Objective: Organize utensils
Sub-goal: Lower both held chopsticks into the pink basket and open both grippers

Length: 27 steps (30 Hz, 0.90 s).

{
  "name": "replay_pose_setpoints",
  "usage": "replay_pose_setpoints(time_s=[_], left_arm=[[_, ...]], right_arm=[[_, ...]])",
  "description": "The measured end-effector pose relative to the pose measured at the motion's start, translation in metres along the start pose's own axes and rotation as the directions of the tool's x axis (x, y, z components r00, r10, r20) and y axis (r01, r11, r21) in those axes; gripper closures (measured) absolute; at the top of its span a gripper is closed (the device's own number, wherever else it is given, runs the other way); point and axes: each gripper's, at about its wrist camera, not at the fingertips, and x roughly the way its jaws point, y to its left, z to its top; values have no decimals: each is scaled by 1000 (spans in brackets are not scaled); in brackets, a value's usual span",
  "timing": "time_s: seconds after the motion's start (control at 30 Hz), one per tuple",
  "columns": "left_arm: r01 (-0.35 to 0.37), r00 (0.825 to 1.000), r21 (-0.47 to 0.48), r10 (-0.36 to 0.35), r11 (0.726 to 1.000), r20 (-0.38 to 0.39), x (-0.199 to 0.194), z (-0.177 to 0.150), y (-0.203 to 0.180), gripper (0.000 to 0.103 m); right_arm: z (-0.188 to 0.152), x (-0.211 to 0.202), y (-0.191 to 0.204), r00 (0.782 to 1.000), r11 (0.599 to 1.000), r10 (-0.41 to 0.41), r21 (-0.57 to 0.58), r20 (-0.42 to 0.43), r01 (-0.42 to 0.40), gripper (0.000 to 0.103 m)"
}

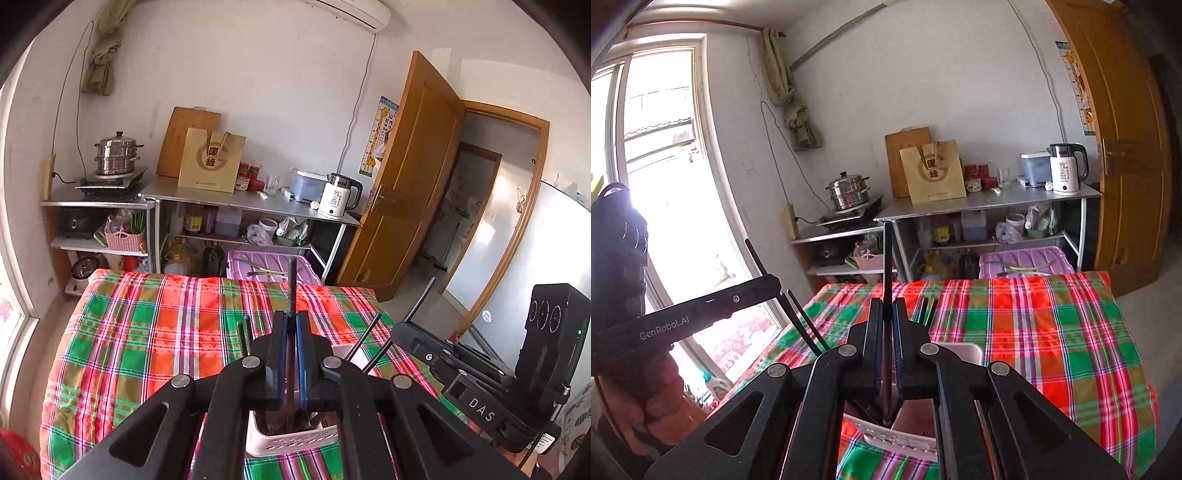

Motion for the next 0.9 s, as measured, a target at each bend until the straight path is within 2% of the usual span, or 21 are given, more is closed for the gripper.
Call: replay_pose_setpoints(time_s=[0.27,0.47,0.6,0.67,0.73,0.9], left_arm=[[-30,996,-10,29,1000,-80,25,-32,11,99],[-52,992,6,52,999,-118,30,-45,13,98],[-61,992,21,62,998,-110,22,-48,11,95],[-60,993,25,62,998,-97,15,-50,10,86],[-61,995,31,63,998,-82,6,-53,8,82],[-54,997,40,56,998,-51,-19,-65,0,82]], right_arm=[[-27,16,-4,997,1000,-5,-4,-83,5,98],[-33,14,-5,993,1000,-2,-15,-120,0,98],[-33,0,-4,994,1000,-9,-23,-109,6,87],[-34,-11,-3,995,1000,-6,-25,-98,4,86],[-35,-20,-2,996,1000,-8,-30,-85,6,86],[-43,-46,-1,998,999,0,-32,-66,-3,85]])
